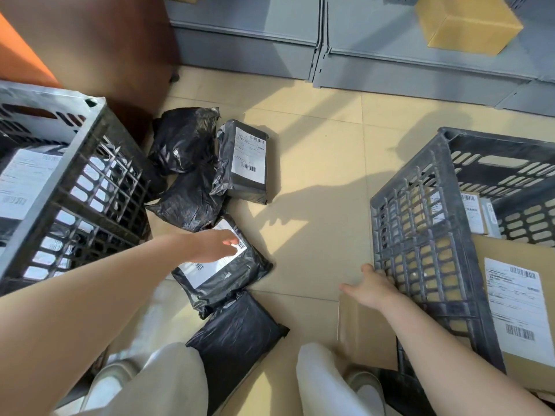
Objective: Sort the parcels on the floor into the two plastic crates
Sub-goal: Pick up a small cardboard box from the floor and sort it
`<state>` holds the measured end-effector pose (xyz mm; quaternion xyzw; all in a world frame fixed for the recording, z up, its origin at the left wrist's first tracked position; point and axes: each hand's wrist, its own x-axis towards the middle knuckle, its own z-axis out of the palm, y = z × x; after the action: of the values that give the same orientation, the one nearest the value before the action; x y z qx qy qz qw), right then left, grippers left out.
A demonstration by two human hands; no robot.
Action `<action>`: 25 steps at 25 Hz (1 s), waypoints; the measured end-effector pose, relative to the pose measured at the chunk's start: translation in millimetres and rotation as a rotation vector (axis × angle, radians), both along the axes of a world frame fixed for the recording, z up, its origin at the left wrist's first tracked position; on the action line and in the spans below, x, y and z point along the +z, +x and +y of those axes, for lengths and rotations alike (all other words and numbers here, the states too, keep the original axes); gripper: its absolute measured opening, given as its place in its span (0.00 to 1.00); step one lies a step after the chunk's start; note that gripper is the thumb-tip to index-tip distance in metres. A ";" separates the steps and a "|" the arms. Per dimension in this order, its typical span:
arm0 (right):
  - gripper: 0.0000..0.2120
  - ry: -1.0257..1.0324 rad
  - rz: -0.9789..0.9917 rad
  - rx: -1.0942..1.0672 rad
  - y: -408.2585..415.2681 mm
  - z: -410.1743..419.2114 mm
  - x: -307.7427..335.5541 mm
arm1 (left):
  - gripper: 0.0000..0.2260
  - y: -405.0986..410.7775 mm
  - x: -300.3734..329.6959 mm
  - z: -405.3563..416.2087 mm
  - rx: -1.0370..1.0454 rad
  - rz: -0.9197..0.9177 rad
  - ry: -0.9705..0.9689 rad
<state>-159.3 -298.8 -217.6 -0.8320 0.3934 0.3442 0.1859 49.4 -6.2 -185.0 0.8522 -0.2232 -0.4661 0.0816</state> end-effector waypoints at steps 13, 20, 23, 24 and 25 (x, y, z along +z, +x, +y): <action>0.37 -0.079 0.239 0.237 -17.1 13.4 -2.1 | 0.20 -8.5 -7.9 -5.6 -0.083 0.021 0.039; 0.32 -0.028 0.140 0.133 -17.6 17.0 -10.0 | 0.19 -10.2 -6.1 -5.3 -0.067 0.030 0.033; 0.32 0.101 0.085 0.028 -18.8 15.0 -13.3 | 0.19 -11.3 -4.4 -6.5 -0.079 0.027 0.036; 0.32 0.100 0.064 0.003 -19.7 14.4 -12.8 | 0.19 -11.7 -3.6 -6.9 -0.082 0.027 0.038; 0.32 0.084 0.037 -0.030 -20.6 13.7 -10.8 | 0.19 -11.9 -3.0 -7.2 -0.083 0.028 0.038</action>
<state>-179.9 -285.1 -228.4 -0.8110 0.3943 0.3729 0.2187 37.5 -13.4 -188.0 0.8369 -0.2483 -0.4854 0.0491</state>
